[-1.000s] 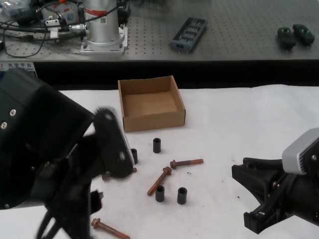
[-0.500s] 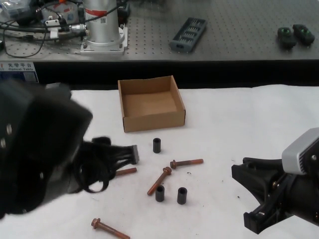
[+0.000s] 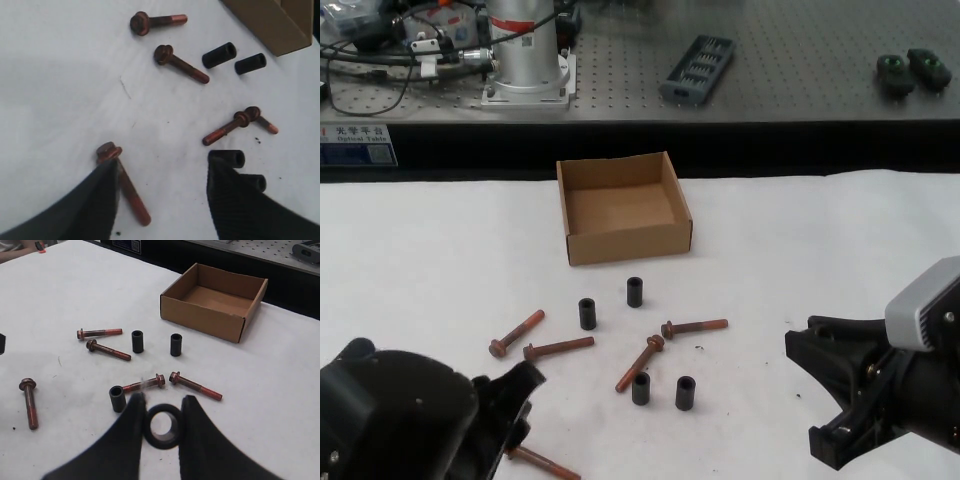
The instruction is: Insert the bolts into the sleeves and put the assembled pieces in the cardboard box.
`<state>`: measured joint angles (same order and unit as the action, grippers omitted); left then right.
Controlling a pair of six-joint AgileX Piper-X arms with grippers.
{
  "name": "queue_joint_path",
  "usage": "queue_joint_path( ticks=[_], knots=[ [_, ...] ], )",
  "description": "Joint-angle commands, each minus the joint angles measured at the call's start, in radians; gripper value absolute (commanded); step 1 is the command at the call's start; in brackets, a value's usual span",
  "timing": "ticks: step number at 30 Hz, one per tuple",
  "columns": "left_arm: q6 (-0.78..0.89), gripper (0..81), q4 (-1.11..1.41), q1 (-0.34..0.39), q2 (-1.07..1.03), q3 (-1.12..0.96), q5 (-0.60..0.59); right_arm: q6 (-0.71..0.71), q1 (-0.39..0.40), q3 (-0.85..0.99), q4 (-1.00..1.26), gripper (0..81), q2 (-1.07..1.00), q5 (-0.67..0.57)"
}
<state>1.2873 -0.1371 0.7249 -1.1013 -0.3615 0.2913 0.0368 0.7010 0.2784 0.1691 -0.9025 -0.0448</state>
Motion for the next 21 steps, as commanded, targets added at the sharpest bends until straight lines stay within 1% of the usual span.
queue_joint_path(
  ticks=[1,5,9,21],
  knots=[
    [0.069,39.3,0.109,-0.004,-0.066,0.0,-0.02,-0.001,0.0,0.001,0.025,5.6,0.01,0.012],
    [0.1,39.3,0.21,-0.004,-0.17,0.0,-0.074,-0.001,0.0,0.001,0.025,5.6,0.01,0.012],
    [0.117,39.3,0.23,-0.004,-0.239,0.0,-0.079,-0.001,0.0,0.001,0.025,5.6,0.01,0.012],
    [0.128,39.3,0.223,-0.004,-0.258,-0.002,-0.005,-0.001,0.0,0.001,0.025,5.6,0.01,0.012]
  ],
)
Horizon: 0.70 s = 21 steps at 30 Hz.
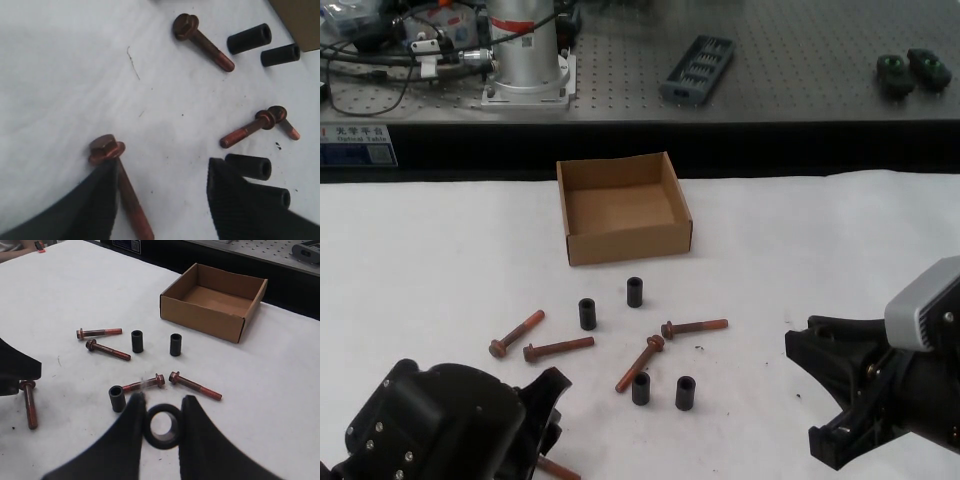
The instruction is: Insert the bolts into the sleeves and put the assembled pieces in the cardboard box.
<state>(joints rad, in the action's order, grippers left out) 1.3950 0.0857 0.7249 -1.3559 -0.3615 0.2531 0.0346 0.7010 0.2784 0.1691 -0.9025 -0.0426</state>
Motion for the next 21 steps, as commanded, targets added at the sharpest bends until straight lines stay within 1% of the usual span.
queue_joint_path(
  ticks=[1,6,21],
  knots=[
    [0.021,39.3,-0.002,-0.004,-0.003,-0.002,0.034,0.001,0.0,0.001,0.025,5.6,0.01,0.01],
    [0.038,39.3,-0.002,-0.004,-0.003,-0.002,0.019,0.001,0.0,0.001,0.025,5.6,0.01,0.01],
    [0.036,39.3,-0.021,-0.004,-0.023,0.003,0.027,0.001,0.0,0.001,0.021,5.6,0.01,0.01]
  ],
)
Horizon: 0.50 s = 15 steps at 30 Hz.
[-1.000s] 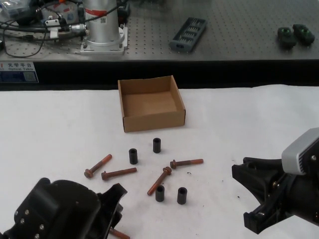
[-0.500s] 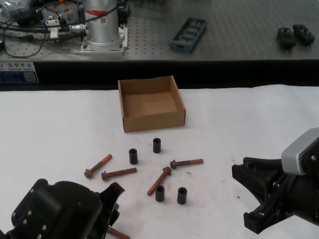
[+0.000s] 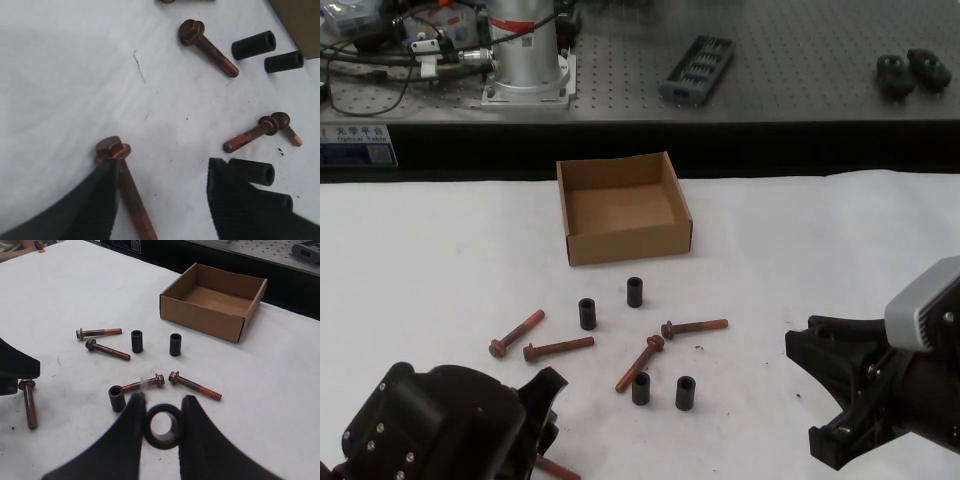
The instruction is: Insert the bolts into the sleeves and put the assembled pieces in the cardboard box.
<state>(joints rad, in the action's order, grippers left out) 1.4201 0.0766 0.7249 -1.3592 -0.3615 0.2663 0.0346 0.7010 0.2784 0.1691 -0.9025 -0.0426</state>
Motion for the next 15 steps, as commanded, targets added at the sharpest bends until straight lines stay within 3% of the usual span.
queue_joint_path(
  ticks=[1,11,15],
  knots=[
    [0.011,39.3,-0.009,-0.004,-0.031,0.003,0.014,0.001,0.0,0.001,0.019,5.6,0.01,0.01],
    [0.018,39.3,0.082,-0.004,-0.106,0.003,-0.009,0.001,0.0,0.001,0.018,5.6,0.01,0.01],
    [0.018,33.2,0.105,-0.004,-0.127,0.001,-0.011,0.001,0.0,0.001,0.018,5.6,0.01,0.01]
  ],
)
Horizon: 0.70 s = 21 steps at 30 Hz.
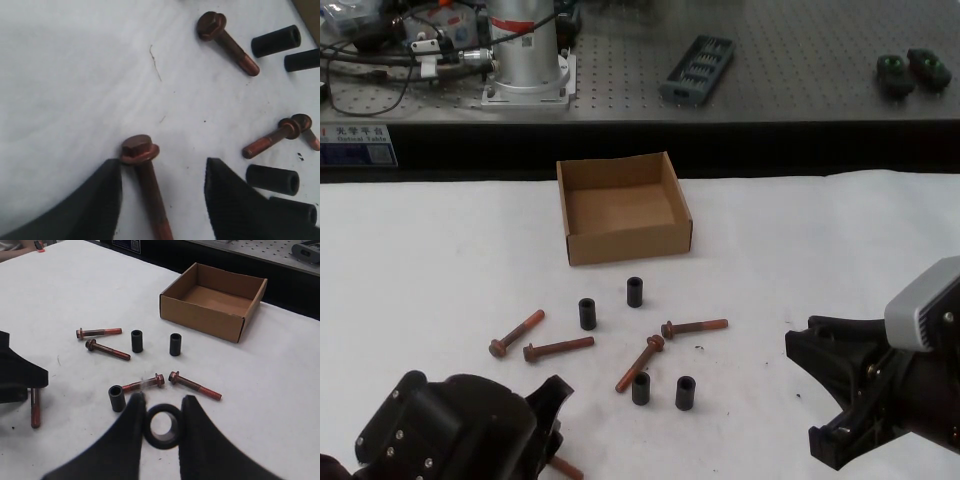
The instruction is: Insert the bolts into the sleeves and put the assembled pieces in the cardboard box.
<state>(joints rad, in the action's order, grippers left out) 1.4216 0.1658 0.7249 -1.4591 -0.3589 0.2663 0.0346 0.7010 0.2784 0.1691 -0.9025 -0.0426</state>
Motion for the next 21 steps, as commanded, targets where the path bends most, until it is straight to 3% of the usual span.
queue_joint_path(
  ticks=[1,12,21],
  knots=[
    [0.016,30.0,0.016,-0.004,-0.035,-0.002,-0.014,0.001,0.0,0.001,0.018,5.6,0.01,0.01],
    [-0.08,0.4,0.023,-0.004,-0.093,-0.013,-0.077,0.001,0.0,0.001,0.018,5.6,0.01,0.01],
    [-0.307,0.6,0.032,-0.031,-0.093,-0.013,-0.11,0.001,0.0,0.001,0.018,5.6,0.01,0.01]
  ],
)
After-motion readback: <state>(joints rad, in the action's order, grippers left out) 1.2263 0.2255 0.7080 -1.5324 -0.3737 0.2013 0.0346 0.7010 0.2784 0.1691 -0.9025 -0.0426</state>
